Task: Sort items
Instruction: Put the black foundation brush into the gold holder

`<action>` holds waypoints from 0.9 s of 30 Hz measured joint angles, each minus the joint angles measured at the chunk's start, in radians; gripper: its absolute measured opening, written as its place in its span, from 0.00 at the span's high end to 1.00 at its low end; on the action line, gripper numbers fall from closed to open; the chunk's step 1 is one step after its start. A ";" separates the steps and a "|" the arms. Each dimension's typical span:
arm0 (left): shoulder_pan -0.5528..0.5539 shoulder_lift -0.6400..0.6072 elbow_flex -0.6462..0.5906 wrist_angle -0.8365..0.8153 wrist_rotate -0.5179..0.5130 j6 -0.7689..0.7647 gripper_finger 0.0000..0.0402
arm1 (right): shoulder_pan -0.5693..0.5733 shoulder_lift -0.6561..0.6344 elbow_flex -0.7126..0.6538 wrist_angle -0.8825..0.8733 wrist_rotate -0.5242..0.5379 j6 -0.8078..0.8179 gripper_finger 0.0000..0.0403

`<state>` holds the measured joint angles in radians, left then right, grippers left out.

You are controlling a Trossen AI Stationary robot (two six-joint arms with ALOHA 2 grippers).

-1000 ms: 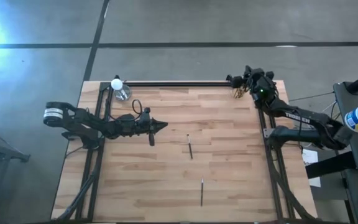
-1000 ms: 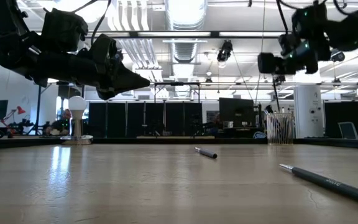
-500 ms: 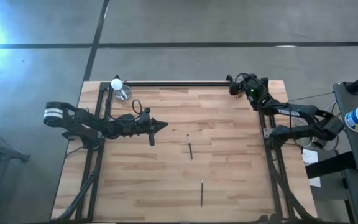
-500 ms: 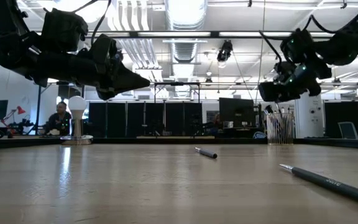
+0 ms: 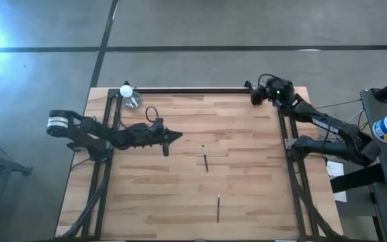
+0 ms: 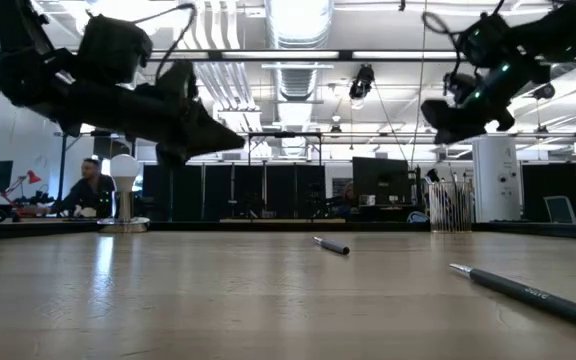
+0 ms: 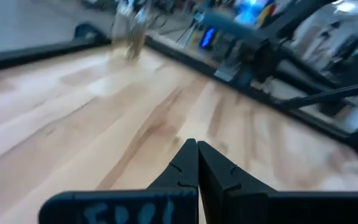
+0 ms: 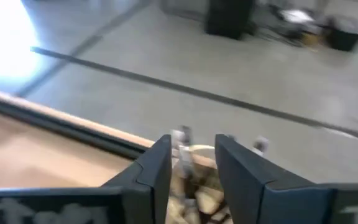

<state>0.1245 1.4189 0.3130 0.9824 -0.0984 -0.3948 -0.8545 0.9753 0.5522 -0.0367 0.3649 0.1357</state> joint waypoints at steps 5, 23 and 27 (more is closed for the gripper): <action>-0.010 0.000 0.136 -0.319 -0.073 -0.052 1.00 | 0.069 -0.138 -0.057 -0.011 -0.059 -0.004 0.86; -0.081 0.382 0.838 -1.259 -0.101 -0.477 0.75 | 0.558 -0.496 -0.340 0.049 0.033 0.069 0.97; -0.083 0.461 0.937 -1.299 -0.098 -0.541 0.70 | 0.574 -0.528 -0.362 0.049 0.035 0.052 0.97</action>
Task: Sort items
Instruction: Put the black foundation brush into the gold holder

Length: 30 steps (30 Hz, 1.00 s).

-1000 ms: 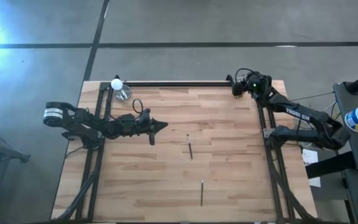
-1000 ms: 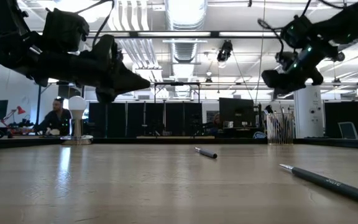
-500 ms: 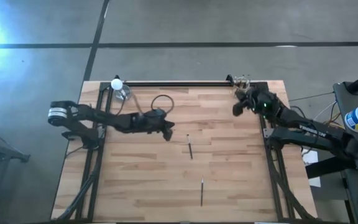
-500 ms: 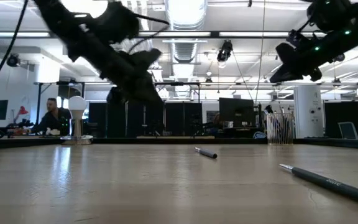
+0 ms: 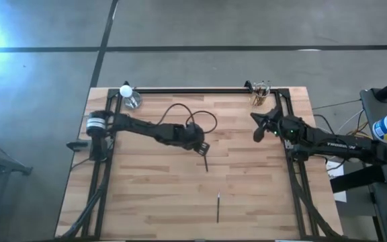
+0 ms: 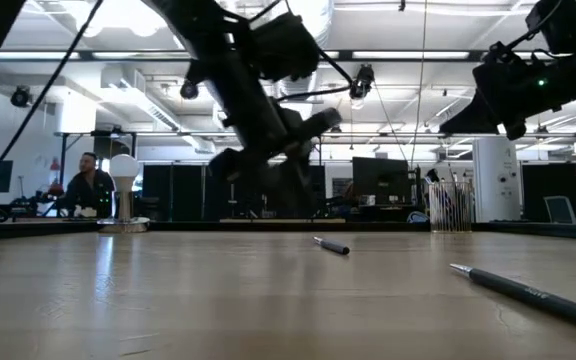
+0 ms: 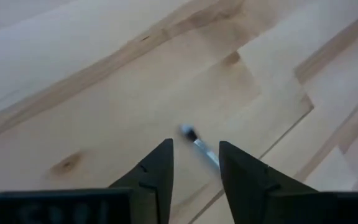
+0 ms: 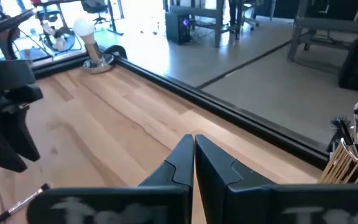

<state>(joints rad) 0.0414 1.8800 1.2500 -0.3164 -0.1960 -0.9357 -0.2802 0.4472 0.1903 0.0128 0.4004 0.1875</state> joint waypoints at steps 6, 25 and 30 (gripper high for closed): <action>-0.002 0.074 0.072 -0.019 0.008 -0.050 0.70 | 0.000 -0.016 -0.004 -0.009 -0.004 -0.016 0.97; 0.016 0.189 0.106 0.026 0.004 -0.043 0.75 | 0.000 -0.015 -0.006 -0.008 -0.008 -0.037 0.97; 0.016 0.213 0.107 0.036 -0.009 -0.010 0.86 | -0.001 -0.015 -0.006 -0.006 -0.008 -0.053 0.97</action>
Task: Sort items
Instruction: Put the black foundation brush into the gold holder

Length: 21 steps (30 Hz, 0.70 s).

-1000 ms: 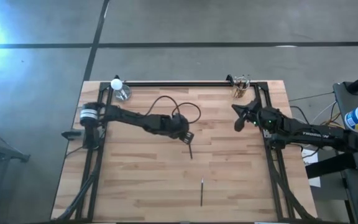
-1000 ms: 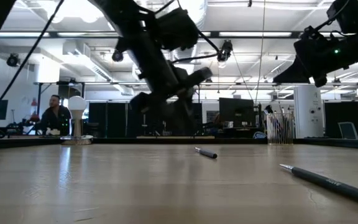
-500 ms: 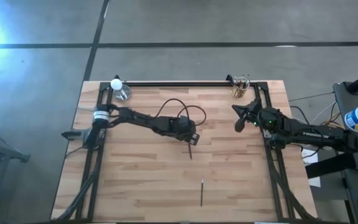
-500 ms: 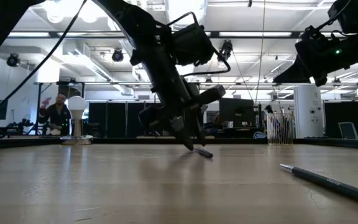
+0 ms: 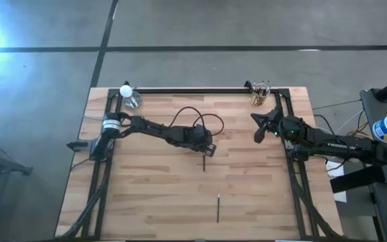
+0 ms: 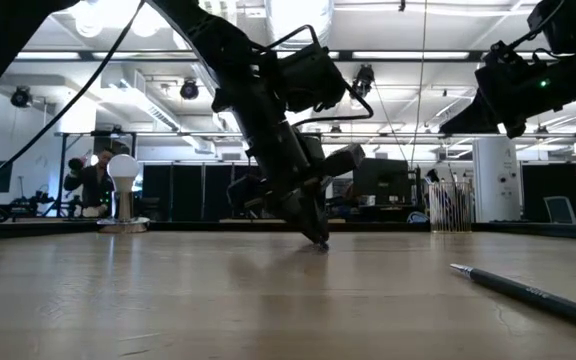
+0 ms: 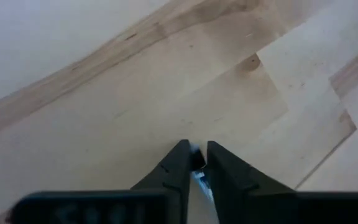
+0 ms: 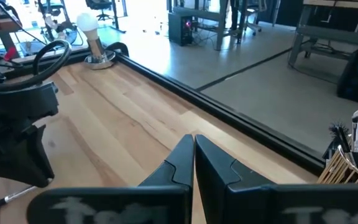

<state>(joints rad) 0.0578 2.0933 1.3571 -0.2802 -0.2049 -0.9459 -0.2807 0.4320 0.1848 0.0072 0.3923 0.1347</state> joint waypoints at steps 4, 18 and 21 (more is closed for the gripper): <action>-0.010 -0.004 0.000 0.004 -0.058 0.047 0.98 | 0.000 0.000 0.000 0.002 0.000 -0.004 0.97; -0.015 -0.222 -0.116 0.077 -0.133 0.264 1.00 | 0.000 0.001 0.000 -0.003 0.000 -0.004 0.97; -0.015 -0.308 -0.238 0.227 -0.134 0.269 1.00 | 0.000 0.002 0.000 -0.002 0.000 -0.004 0.97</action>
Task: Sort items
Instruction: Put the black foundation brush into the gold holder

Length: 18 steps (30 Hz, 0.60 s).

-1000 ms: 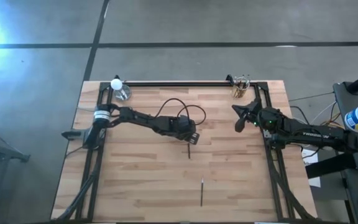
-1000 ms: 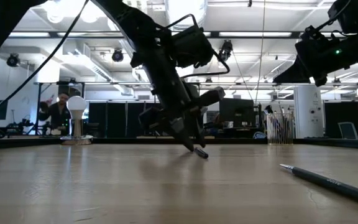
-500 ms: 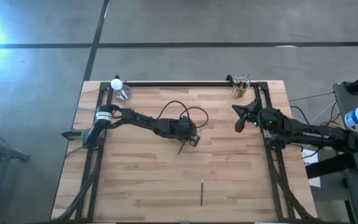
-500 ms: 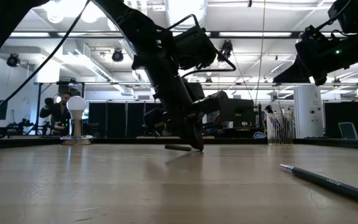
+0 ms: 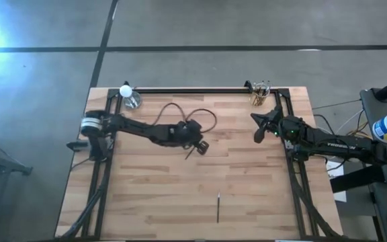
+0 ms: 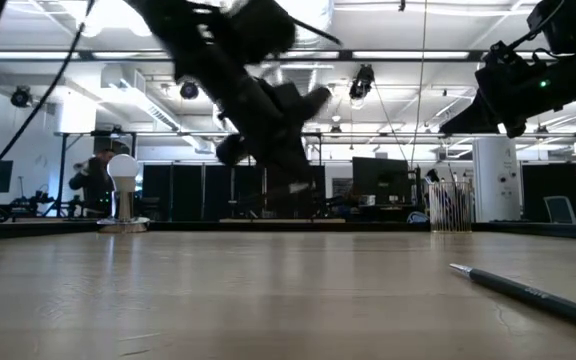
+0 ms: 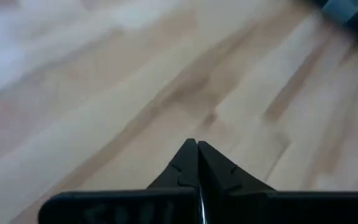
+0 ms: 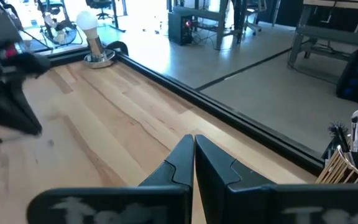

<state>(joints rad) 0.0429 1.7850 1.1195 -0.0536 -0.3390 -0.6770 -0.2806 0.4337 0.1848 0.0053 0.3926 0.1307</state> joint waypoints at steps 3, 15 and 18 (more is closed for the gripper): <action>0.003 -0.095 -0.146 0.204 -0.003 0.007 1.00 | 0.001 0.004 -0.002 0.003 -0.006 0.000 0.97; 0.049 -0.172 -0.588 1.089 0.102 0.181 1.00 | 0.004 0.094 -0.059 0.160 -0.329 0.061 0.97; 0.067 -0.172 -0.614 1.200 0.159 0.205 1.00 | 0.008 0.147 -0.087 0.297 -0.361 0.110 0.97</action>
<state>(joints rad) 0.1101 1.6131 0.5050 1.1468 -0.1800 -0.4724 -0.2723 0.5807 0.0982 0.3020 0.0319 0.2405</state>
